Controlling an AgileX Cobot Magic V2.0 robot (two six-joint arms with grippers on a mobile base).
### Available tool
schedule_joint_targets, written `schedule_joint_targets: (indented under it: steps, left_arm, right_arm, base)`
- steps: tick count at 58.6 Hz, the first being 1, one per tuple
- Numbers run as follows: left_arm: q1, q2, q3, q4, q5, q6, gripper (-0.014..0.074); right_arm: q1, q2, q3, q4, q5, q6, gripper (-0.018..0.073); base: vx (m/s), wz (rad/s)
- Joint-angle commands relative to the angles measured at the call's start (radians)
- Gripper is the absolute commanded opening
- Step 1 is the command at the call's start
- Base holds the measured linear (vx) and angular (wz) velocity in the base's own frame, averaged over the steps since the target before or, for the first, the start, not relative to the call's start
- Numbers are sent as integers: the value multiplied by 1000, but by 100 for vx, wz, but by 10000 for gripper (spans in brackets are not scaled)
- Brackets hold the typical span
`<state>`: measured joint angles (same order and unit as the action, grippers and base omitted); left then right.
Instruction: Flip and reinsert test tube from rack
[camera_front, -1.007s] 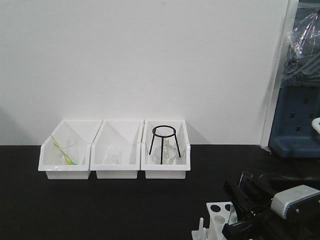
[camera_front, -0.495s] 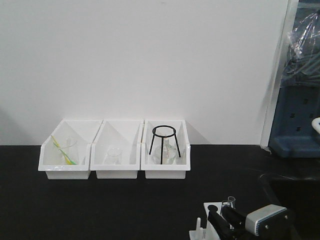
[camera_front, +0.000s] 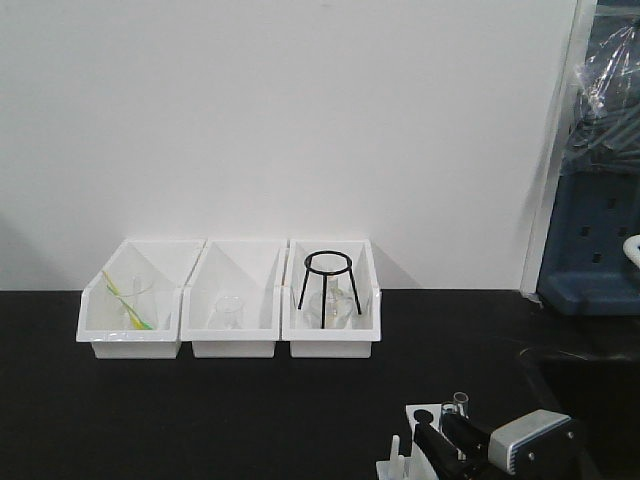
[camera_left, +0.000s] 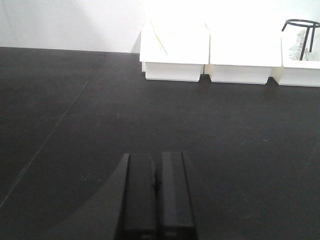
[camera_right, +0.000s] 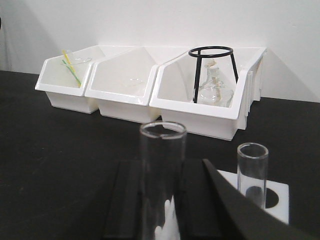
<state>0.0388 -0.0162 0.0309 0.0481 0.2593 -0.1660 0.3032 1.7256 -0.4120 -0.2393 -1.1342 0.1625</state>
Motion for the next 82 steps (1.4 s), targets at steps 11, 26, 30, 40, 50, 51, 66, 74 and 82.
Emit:
schedule_joint_targets:
  steps: [11,26,30,40,50,51,66,74,82]
  left_arm:
    - [-4,-11,2,-5,-80,0,-6]
    - [-4,-11,2,-5,-80,0,-6]
    - [-4,-11,2,-5,-80,0,-6]
    - [-4,-11,2,-5,-80,0,-6]
    - [-4,-11,2,-5,-80,0,-6]
    - [-4,-11,2,-5,-80,0,-6]
    - [-4,-11,2,-5,-80,0,-6]
    - [-4,-11,2,-5,-80,0,-6]
    - [-4,-11,2,-5,-80,0,-6]
  right_arm:
    - [-3,-38,-22,-1,-208,-14,481]
    - [-3,-189,-25,11,-172,-18,540]
    - [-3,-254,-25,18,-137,-17,533]
    - [-3,-462,-25,24,85,-10,440]
    - [-3,-704,-25,16,467,-9,150]
    - [-3,-732,-25,14,503,-9,106]
    - [-3,-998,-25,10,966,29,-13]
    - [-3,-1073,-25,10,1032,29,-13]
    - [-3,-1099,-25,10,1034,29,-13]
  base:
    - [0,0]
    - [0,0]
    - [0,0]
    - [0,0]
    - [0,0]
    - [0,0]
    - [0,0]
    - [0,0]
    - [0,0]
